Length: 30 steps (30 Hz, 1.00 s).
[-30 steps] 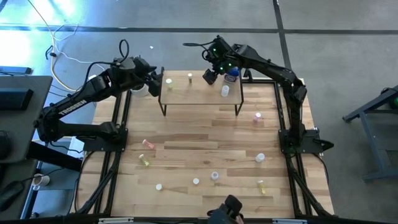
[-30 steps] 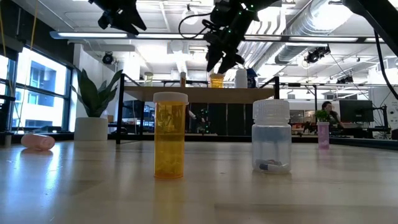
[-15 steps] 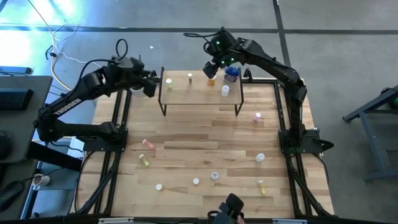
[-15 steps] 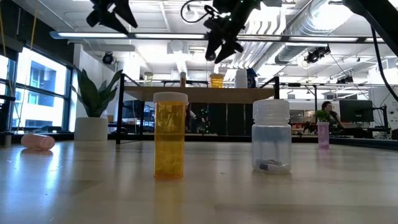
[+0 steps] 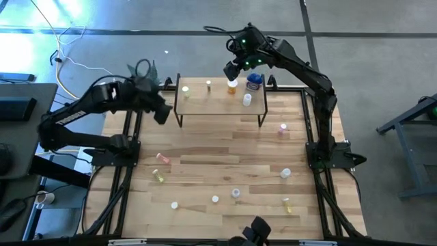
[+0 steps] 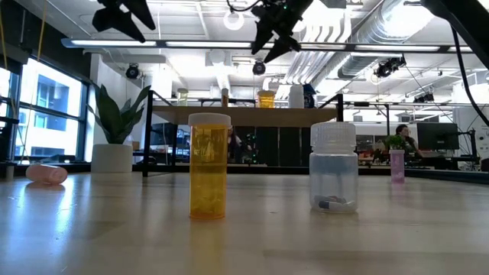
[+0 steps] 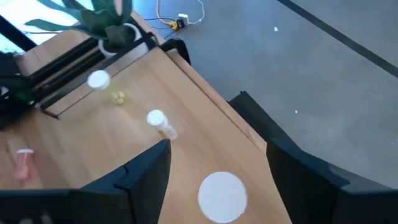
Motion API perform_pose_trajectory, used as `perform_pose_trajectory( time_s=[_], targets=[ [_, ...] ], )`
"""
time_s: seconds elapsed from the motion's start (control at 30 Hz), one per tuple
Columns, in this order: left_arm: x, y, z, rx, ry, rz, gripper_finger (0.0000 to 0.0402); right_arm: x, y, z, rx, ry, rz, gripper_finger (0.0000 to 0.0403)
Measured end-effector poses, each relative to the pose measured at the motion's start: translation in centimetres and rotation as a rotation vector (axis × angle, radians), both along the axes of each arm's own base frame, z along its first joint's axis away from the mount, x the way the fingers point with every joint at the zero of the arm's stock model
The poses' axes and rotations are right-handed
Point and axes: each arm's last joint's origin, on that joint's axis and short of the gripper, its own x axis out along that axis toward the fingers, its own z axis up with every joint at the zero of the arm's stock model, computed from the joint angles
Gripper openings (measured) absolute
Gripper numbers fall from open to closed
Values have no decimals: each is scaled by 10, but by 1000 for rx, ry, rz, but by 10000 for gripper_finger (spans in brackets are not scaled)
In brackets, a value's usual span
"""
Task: Pick and place medicine bottles onto shelf by color
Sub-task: Put the left small orange pill bottle on the shelf
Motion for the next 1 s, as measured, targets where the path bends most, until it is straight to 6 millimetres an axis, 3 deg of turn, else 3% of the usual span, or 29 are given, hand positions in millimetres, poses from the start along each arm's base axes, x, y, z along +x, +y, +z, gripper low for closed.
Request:
perform_pose_trajectory(
  time_s=[0.47, 0.8, 1.0],
  targets=[
    [21, -68, -30, -89, 45, -262, 227, 3, 34, 19, 4, -33, 73, 256],
    [20, -118, -31, -4, 14, -340, 227, 6, 60, 15, 48, 42, 139, 256],
    [31, -153, -46, 65, 79, -432, 227, 13, 81, 14, 56, 61, 196, 256]
  ],
)
